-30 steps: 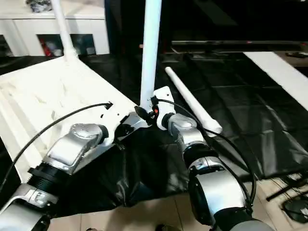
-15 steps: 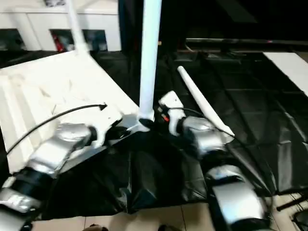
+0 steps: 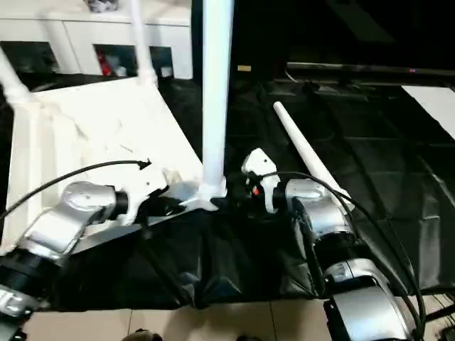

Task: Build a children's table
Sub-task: Rotate leg to tighten

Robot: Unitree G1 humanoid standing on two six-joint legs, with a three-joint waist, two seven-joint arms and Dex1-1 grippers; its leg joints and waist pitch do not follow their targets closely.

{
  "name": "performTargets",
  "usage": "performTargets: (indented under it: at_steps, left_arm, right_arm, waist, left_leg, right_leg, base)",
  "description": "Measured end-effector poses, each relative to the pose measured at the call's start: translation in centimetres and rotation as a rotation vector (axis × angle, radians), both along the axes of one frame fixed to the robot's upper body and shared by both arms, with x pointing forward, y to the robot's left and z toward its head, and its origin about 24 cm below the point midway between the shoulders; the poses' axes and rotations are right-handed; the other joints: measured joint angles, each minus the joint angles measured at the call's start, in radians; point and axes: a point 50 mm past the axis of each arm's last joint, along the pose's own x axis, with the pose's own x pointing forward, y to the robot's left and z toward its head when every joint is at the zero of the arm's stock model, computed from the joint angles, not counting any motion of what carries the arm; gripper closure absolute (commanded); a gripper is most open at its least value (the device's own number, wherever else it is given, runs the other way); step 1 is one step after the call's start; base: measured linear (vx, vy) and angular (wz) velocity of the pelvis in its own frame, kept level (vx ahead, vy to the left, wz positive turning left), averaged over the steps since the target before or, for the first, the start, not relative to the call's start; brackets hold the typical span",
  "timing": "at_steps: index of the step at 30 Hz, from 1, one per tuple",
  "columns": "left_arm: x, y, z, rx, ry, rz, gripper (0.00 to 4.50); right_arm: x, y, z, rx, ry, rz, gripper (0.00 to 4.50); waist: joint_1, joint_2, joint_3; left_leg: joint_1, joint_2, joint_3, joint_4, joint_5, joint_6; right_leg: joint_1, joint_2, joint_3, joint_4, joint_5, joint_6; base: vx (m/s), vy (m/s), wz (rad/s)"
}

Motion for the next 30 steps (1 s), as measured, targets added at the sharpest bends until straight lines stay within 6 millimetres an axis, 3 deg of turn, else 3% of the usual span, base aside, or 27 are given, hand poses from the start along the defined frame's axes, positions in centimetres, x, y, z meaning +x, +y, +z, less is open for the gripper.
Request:
performTargets:
  at_steps: [23,30]
  left_arm:
    - [-1.1,-0.6,-0.6,0.016,0.013,-0.113,4.5]
    - [-1.2,-0.5,-0.6,0.019,0.02,-0.118,4.5]
  right_arm:
    - [-1.1,1.0,-0.4,-0.04,-0.002,0.097,0.89]
    - [-1.1,1.1,-0.4,-0.043,0.0,0.095,1.49]
  waist:
    - [0.004,-0.003,-0.002]
    - [0.003,-0.003,-0.002]
  left_leg:
    - [0.0,0.0,0.0,0.0,0.0,0.0]
    - [0.0,0.0,0.0,0.0,0.0,0.0]
  right_leg:
    - [0.006,0.0,0.002,0.0,-0.002,0.003]
    - [0.006,0.0,0.002,0.0,-0.002,0.003]
  base:
    - [0.0,0.0,0.0]
    - [0.0,0.0,0.0]
